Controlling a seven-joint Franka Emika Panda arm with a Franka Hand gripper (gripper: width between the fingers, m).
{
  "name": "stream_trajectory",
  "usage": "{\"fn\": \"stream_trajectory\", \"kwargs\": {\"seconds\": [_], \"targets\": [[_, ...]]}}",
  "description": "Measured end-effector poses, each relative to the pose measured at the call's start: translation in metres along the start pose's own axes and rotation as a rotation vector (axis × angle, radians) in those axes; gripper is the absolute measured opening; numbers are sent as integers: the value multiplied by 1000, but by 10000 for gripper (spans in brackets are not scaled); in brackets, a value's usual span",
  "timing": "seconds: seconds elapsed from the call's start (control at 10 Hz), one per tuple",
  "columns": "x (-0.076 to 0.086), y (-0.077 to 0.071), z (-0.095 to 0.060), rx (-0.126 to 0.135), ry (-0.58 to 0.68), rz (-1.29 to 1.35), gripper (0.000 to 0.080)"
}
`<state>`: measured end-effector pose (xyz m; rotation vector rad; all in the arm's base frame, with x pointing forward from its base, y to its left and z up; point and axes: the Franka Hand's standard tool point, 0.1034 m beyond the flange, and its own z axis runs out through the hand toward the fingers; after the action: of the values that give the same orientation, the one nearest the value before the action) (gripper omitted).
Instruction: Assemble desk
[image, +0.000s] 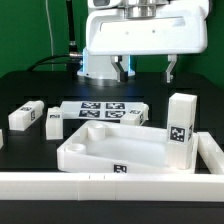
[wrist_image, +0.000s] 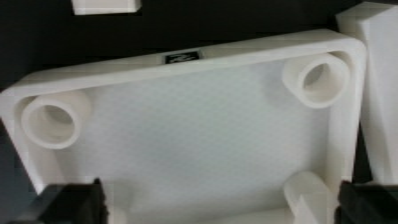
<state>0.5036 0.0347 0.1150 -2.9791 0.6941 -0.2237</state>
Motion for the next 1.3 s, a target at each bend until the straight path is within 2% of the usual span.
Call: {"fn": "stream_trajectory", "kwargs": {"seconds": [0.1,0.2,0.4,0.6,0.8,0.9,1.3], "targets": [[3,12,6,1,-1,10,649],[-1,31,22,-10,-7,35,649],[-7,44,43,-28,2,33,649],[-8,43,43,-31,-33,30,649],[-15,48,43,-46,-176,20,649],[-4,47,37,-33,-202,29,649],[-14,50,42,-42,-427,-11,649]]}}
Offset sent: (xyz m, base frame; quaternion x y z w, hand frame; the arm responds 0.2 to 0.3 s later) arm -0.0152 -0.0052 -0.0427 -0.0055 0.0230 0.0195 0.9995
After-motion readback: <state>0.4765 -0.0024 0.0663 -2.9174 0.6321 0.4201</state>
